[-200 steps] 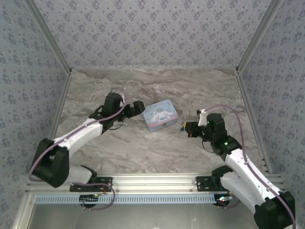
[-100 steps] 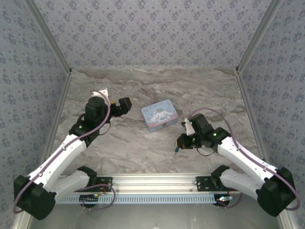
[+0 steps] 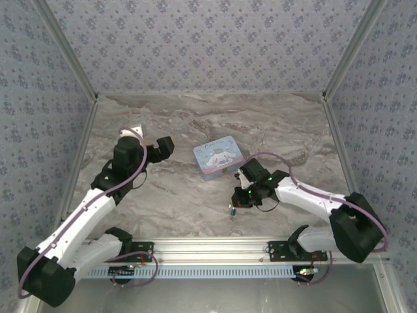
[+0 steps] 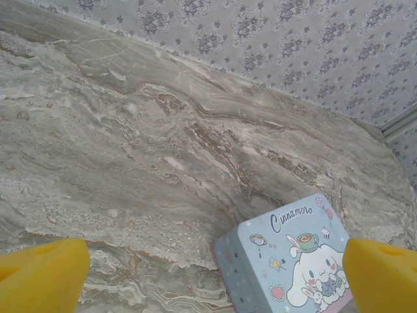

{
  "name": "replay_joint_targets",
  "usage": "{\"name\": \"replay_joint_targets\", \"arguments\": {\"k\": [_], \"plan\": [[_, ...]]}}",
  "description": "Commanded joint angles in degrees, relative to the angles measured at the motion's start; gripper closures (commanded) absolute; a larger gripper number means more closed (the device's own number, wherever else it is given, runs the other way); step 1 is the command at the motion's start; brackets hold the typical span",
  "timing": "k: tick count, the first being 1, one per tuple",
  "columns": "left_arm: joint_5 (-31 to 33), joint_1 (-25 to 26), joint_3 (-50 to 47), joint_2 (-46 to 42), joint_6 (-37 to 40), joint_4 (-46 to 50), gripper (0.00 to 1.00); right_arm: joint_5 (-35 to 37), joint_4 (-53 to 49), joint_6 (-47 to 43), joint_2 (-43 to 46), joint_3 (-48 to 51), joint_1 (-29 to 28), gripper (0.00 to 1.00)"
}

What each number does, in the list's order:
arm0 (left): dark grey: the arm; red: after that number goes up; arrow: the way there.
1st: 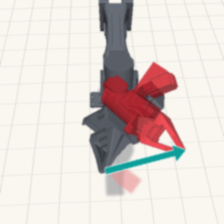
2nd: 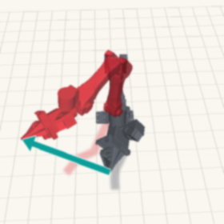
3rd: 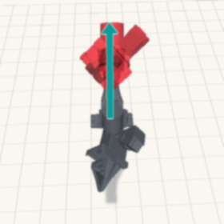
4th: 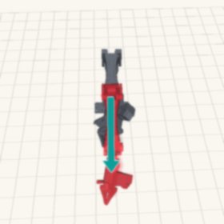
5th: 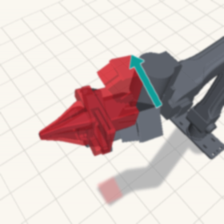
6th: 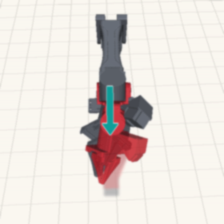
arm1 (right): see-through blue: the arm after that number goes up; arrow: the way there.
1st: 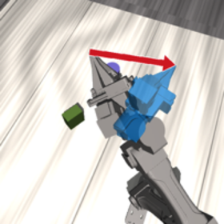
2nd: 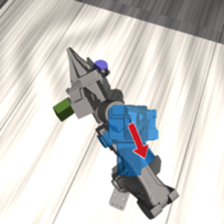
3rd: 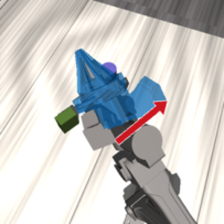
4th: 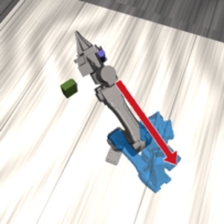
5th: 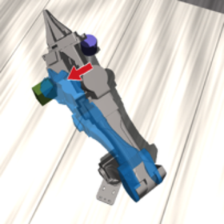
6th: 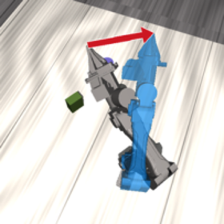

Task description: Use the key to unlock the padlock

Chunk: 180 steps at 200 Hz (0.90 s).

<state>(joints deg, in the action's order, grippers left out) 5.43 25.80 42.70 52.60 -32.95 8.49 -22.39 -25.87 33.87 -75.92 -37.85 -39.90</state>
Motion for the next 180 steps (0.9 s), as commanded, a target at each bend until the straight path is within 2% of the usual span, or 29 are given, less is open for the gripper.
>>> {"name": "replay_joint_targets", "arguments": {"k": [1,34,74,101,146,180], "plan": [[0.57,-0.49,-0.52,-1.51,1.05,0.57,0.01,-0.99,1.92,-0.17,-3.32,-2.43,-0.53,1.0],[0.6,-0.67,-1.0,-1.88,0.85,0.57,0.01,-0.72,3.77,-1.19,-6.4,-4.19,-0.49,0.97],[1.6,-0.79,-1.09,-2.54,0.34,0.19,0.01,1.85,2.34,-2.78,-6.77,-6.17,-0.21,0.76],[2.28,-0.93,-0.66,-3.19,0.4,0.52,0.01,5.07,-1.4,-4.96,-4.84,-8.74,0.45,0.71],[6.08,-1.11,-0.55,-5.3,1.3,1.29,0.01,15.37,-4.94,-8.14,6.33,-10.49,2.68,0.64],[10.21,-1.28,-1.18,-7.93,3.27,1.44,0.01,22.31,-2.15,-8.38,18.07,-7.22,6.46,0.56]]}}
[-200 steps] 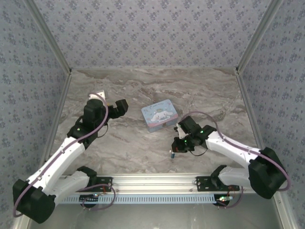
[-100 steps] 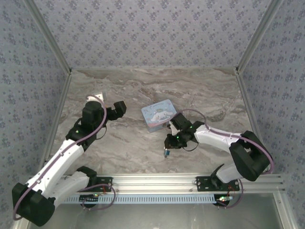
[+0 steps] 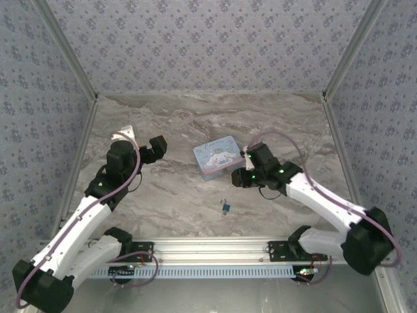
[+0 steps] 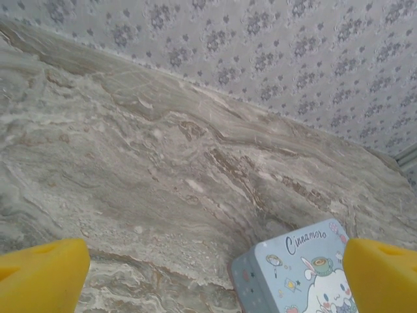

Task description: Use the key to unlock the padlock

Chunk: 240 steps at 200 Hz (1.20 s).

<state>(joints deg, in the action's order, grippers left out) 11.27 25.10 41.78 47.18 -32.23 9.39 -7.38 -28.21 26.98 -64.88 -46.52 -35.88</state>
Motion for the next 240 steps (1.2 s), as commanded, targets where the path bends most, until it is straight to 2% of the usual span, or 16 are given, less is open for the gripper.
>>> {"name": "replay_joint_targets", "arguments": {"k": [1,60,84,106,128,190,204,240], "plan": [[4.46,-0.58,-0.23,-2.56,2.66,0.5,0.01,7.34,0.4,-1.5,7.39,1.67,2.63,0.56],[11.15,-0.75,-1.68,-8.63,11.35,0.46,0.01,12.2,5.13,-1.56,27.59,9.93,11.05,0.34],[12.28,-0.76,-4.01,-10.46,15.46,-2.62,0.01,15.21,5.34,-2.11,32.96,12.16,13.97,0.19],[14.0,-0.76,-6.0,-11.32,19.08,-5.19,0.01,17.74,7.37,-5.95,34.75,14.41,16.78,0.0],[15.24,-0.94,-8.14,-11.41,22.68,-7.86,0.01,20.87,10.54,-10.69,34.49,16.7,18.49,0.0],[14.39,-1.64,-10.08,-12.33,23.18,-7.79,0.01,26.72,25.48,-22.66,32.29,26.43,23.34,0.0],[14.33,-1.8,-10.23,-12.38,23.19,-7.98,0.01,26.33,29.3,-23.02,31.07,29.02,25.77,0.0],[13.97,-2.49,-10.56,-12.2,23.02,-7.89,0.0,20.03,38.81,-22.06,24.32,33.97,32.76,0.0]]}}
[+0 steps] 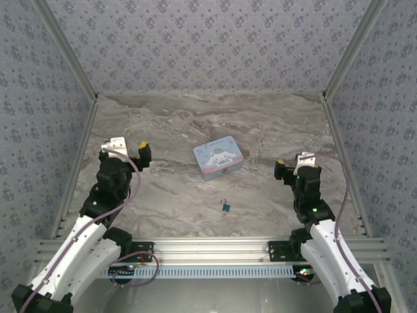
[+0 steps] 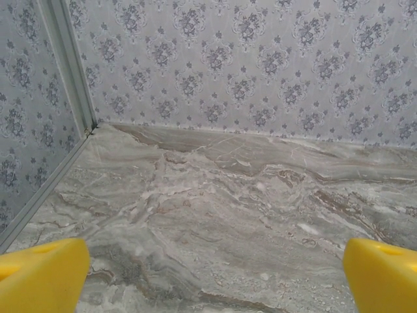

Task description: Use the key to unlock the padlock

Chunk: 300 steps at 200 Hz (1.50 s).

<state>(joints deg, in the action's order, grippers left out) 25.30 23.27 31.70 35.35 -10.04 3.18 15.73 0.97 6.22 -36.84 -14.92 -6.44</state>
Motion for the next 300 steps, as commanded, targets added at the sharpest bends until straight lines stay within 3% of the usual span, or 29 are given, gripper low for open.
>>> {"name": "replay_joint_targets", "arguments": {"k": [1,87,154,184,211,231,267,300], "plan": [[-0.11,-0.67,-0.49,-0.37,0.87,-1.69,0.01,-3.25,9.95,-1.3,-4.01,2.49,3.52,0.0],[-1.77,-2.85,-1.8,0.67,-0.86,-1.69,0.01,-13.71,39.05,-7.98,-26.92,3.32,6.65,0.0],[-2.01,-4.56,-3.22,1.65,-0.4,-0.72,0.0,-20.16,52.31,-10.61,-43.24,-0.1,7.57,0.0],[-1.14,-5.89,-4.01,3.68,2.16,-0.54,0.01,-20.85,54.69,-9.47,-50.17,-2.33,8.59,0.0],[-1.51,-6.69,-3.97,7.65,3.48,-1.34,0.01,-20.45,44.69,-7.89,-50.05,-7.57,9.89,0.0],[-0.83,-7.55,-4.5,12.16,4.23,-3.98,0.01,-18.89,45.07,-7.45,-50.27,-7.5,9.72,0.0],[-1.76,-11.22,-6.45,22.63,6.45,-14.38,0.01,-17.98,45.43,-7.45,-50.29,-7.49,9.47,0.0],[-9.01,-15.38,-9.56,29.01,9.62,-28.68,0.01,-17.86,45.44,-7.4,-50.27,-7.49,9.38,0.0]]}}
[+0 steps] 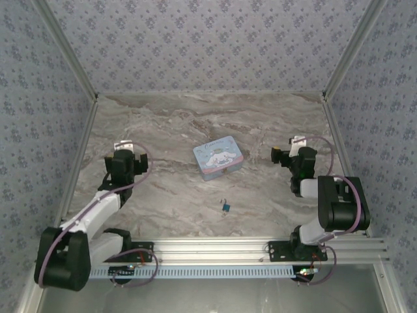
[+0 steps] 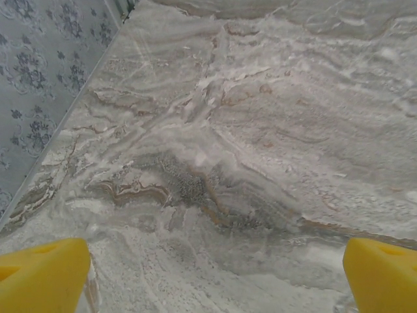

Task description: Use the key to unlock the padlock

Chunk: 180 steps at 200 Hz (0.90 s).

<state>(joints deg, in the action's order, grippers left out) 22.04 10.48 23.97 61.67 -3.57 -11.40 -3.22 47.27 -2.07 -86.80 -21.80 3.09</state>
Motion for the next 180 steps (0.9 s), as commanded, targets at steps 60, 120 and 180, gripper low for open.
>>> {"name": "replay_joint_targets", "arguments": {"k": [60,120,180], "plan": [[-16.01,-7.7,-4.36,14.77,4.27,-32.12,0.01,1.24,-0.86,0.76,-0.38,-0.6,-0.16,0.0],[-20.53,-9.2,-6.89,24.8,5.29,-45.5,0.01,1.35,-0.86,0.78,-0.34,-0.61,-0.2,0.0],[-20.99,-12.21,-0.35,26.2,1.71,-35.3,0.01,1.86,-0.95,0.7,-0.31,-0.61,-0.52,0.0]]}}
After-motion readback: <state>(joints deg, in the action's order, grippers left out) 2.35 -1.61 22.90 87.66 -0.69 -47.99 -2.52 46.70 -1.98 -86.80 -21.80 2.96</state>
